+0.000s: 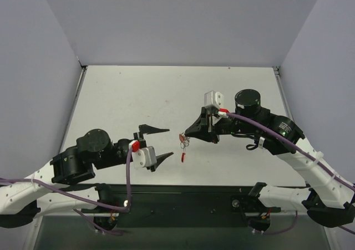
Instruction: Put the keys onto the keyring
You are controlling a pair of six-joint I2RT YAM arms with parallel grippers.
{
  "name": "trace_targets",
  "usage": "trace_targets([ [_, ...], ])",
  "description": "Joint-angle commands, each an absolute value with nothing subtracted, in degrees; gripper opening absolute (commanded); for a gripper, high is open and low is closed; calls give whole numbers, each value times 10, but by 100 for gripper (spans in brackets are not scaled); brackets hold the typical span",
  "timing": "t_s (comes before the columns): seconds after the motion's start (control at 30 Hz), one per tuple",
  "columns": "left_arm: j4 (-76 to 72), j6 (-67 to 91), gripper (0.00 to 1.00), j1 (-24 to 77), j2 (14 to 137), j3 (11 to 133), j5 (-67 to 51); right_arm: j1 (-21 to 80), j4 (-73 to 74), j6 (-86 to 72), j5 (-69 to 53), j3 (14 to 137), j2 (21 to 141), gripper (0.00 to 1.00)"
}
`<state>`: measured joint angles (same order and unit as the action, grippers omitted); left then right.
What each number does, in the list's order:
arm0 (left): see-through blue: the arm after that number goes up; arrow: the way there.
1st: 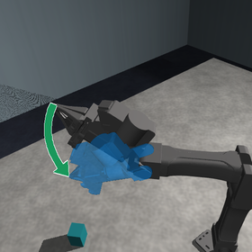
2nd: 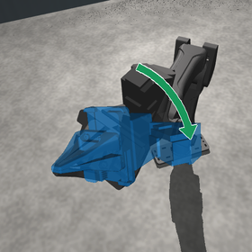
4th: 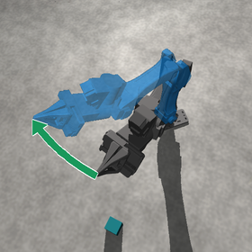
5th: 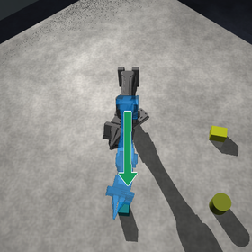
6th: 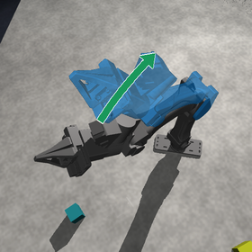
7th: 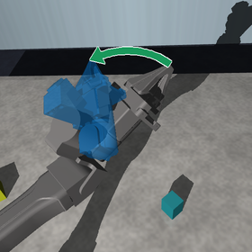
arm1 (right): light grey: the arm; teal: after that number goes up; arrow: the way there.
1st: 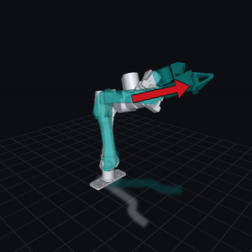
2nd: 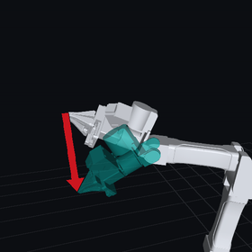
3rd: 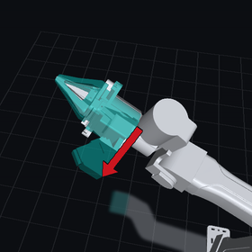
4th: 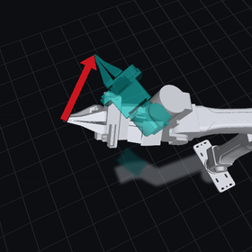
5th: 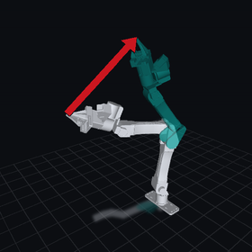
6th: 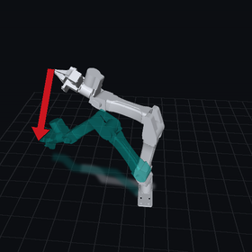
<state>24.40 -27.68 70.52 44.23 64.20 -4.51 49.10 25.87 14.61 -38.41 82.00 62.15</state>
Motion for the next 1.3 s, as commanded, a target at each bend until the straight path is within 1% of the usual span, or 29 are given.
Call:
trace_targets([
  [0.0,199,-214,75,707,460,674,25,488,221,154,-410,817,613,0],
  [0.1,222,-183,75,700,485,697,46,488,222,157,-419,815,612,0],
  [0.2,290,-154,73,672,527,761,21,488,226,162,-430,813,608,0],
  [0.23,302,-150,71,658,536,782,-20,487,227,163,-433,813,608,0],
  [0.3,314,-135,67,600,548,793,-82,488,230,163,-434,813,606,0],
  [0.33,312,-127,67,575,549,795,-158,487,233,164,-434,813,606,0],
  [0.37,307,-110,67,550,550,800,-198,488,234,164,-434,812,604,0],
  [0.4,305,-101,67,492,553,802,-240,488,236,165,-434,811,603,0],
  [0.43,302,-91,67,466,556,804,-314,487,237,166,-434,811,602,0],
  [0.5,298,-62,67,392,571,813,-392,487,240,166,-433,809,600,0],
  [0.53,294,-39,67,367,578,816,-469,486,241,167,-433,808,599,0],
  [0.6,280,-14,68,311,601,819,-545,484,243,167,-433,806,599,0],
  [0.63,273,20,72,297,609,819,-604,484,245,168,-434,806,598,0],
  [0.67,250,35,72,287,620,817,-629,483,245,169,-435,806,598,0],
  [0.73,233,69,72,265,627,810,-653,483,246,170,-438,805,597,0],
  [0.8,182,102,73,260,629,798,-677,481,247,170,-441,803,598,0],
  [0.83,163,117,73,260,631,790,-710,479,248,170,-442,802,598,0],
  [0.9,109,159,72,260,636,779,-728,478,249,171,-444,803,599,0],
  [0.97,83,178,69,260,637,767,-738,476,249,171,-444,802,599,0],
  [1.0,82,179,65,260,639,767,-737,476,250,171,-445,802,599,0],
  [1.13,117,152,62,271,649,773,-709,476,249,170,-444,805,602,0],
  [1.23,198,93,61,299,664,799,-675,475,250,169,-445,808,605,0],
  [1.27,248,57,61,308,668,810,-662,476,250,169,-445,809,606,0],
])
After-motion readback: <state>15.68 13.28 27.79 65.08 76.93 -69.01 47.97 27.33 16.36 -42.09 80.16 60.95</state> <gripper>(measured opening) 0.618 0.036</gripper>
